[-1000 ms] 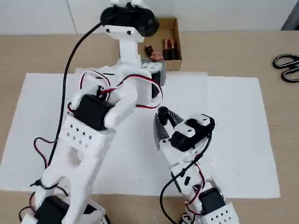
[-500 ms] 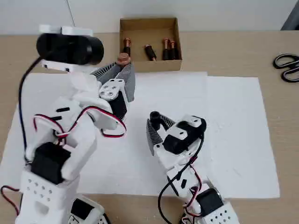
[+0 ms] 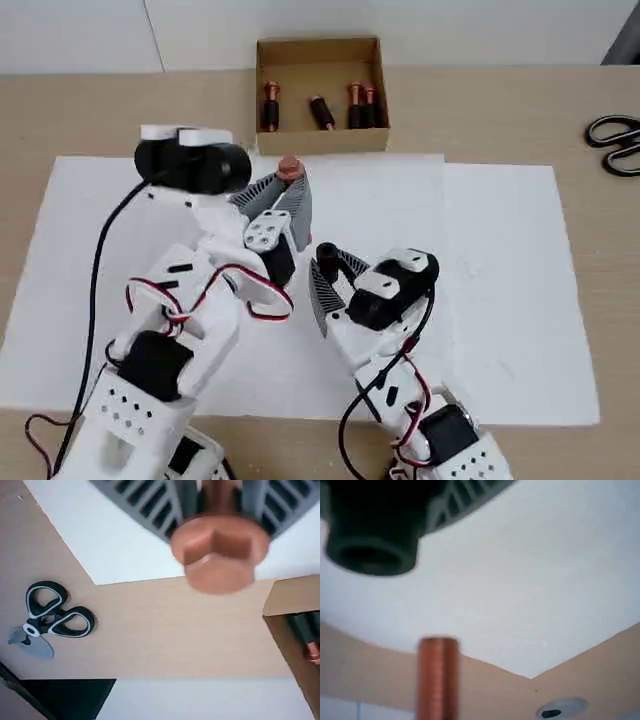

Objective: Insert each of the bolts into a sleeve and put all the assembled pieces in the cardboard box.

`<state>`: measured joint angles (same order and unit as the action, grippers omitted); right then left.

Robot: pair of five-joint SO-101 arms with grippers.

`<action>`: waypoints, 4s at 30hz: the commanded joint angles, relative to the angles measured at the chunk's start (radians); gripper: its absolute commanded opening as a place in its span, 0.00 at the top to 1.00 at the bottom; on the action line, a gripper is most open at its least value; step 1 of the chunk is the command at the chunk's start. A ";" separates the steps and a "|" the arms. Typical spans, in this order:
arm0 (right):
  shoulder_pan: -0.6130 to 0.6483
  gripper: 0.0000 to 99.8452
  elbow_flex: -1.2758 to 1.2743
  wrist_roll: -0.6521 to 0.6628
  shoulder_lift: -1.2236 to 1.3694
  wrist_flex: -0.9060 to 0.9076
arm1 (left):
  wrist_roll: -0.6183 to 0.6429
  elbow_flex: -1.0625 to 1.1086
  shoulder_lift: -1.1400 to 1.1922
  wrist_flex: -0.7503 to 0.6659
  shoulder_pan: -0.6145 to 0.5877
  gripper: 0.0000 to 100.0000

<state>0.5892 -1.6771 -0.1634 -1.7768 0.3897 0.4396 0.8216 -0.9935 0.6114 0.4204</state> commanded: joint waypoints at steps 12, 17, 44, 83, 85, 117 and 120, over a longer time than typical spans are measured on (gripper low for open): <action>0.064 1.00 -0.009 -0.018 -0.024 0.050 | -0.006 0.064 -0.046 -0.110 0.015 0.99; 0.064 1.00 -0.009 -0.018 -0.024 0.050 | -0.008 0.116 -0.049 -0.110 0.031 0.99; 0.064 1.00 -0.009 -0.018 -0.024 0.050 | -0.052 0.134 -0.051 -0.043 0.057 0.99; 0.062 1.00 -0.009 -0.017 -0.022 0.051 | -0.040 0.088 -0.046 0.164 0.063 0.99; 0.062 1.00 -0.009 -0.017 -0.022 0.051 | -0.055 0.088 -0.046 0.181 0.087 0.99; 0.061 1.00 -0.009 -0.017 -0.021 0.051 | -0.114 0.028 -0.051 0.430 0.121 0.78; 0.059 1.00 -0.009 -0.017 -0.021 0.051 | -0.114 -0.081 -0.051 0.539 0.117 0.78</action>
<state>0.6460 -1.6771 -0.1757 -1.7768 0.4434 0.3291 0.8600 -1.0288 1.0702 0.5355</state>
